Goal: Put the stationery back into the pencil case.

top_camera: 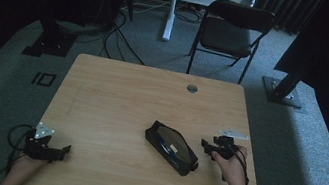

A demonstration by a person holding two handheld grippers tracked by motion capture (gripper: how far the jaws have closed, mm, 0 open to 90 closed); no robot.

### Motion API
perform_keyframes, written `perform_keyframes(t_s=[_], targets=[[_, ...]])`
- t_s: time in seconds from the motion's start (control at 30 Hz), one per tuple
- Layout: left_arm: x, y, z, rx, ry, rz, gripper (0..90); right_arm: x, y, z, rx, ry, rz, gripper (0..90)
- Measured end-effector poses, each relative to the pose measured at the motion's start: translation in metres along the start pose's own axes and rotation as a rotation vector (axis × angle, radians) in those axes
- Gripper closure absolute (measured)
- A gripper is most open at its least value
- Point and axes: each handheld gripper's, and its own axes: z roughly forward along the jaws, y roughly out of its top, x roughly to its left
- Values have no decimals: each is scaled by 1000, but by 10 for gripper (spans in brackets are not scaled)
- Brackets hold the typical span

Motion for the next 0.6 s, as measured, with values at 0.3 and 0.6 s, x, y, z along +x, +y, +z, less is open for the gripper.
perform_keyframes(t_s=[0.3, 0.6], targets=[[0, 0, 0, 0, 0, 0, 0, -4, -11, 1, 5, -25, 27, 398], [0, 0, 0, 0, 0, 0, 0, -11, -27, -3, -8, -71, 70, 332]])
